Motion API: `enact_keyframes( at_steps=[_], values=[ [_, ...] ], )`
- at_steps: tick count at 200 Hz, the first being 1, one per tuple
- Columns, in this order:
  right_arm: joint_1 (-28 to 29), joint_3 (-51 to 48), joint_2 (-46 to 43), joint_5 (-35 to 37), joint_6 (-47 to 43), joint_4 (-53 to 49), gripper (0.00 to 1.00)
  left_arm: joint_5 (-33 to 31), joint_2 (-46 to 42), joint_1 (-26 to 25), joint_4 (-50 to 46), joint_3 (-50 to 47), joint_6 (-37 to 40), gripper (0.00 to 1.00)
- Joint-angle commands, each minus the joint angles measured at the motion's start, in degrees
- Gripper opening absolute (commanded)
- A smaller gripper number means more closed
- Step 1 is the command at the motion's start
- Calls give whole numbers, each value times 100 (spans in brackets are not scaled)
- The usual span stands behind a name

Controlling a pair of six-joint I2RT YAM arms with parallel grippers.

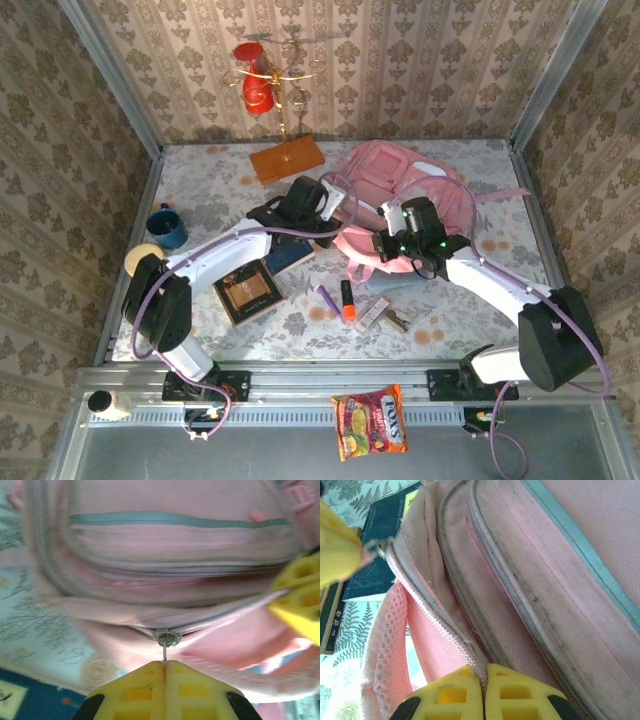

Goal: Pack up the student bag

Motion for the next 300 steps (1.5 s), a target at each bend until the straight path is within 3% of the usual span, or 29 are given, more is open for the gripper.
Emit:
enact_keyframes(
  at_steps=[1,37,67,88,107,129,152,231,245,300],
  values=[
    [-337,-204,-392,457,262,55,0,-617,-58,512,-182,-85,226,0],
    [-784,-355,-723,-30,510,195,0,-730,235,1000,-115,-101,301,0],
    [-1066,-304,-828,-346,565,162,0,-573,275,1111,-7,-102,203,0],
    [-1065,-230,-780,-632,507,129,0,81,2,1002,343,-319,31,0],
    [-1055,-247,-802,-848,526,197,0,1228,-195,948,1068,-663,-280,0],
    [-1055,-249,-817,-839,438,160,0,2080,34,964,1390,-615,-280,27],
    [-1048,-217,-789,-880,387,110,0,2553,572,999,1070,-147,81,39],
    [-1053,-99,-747,-869,247,-37,0,3667,2117,1178,-150,1456,1415,55],
    [-1057,-106,-745,-856,243,-48,0,3931,2319,1176,-304,1645,1543,62],
    [-1053,-120,-770,-839,220,-61,0,4274,2930,1159,-779,2421,1970,63]
  ],
)
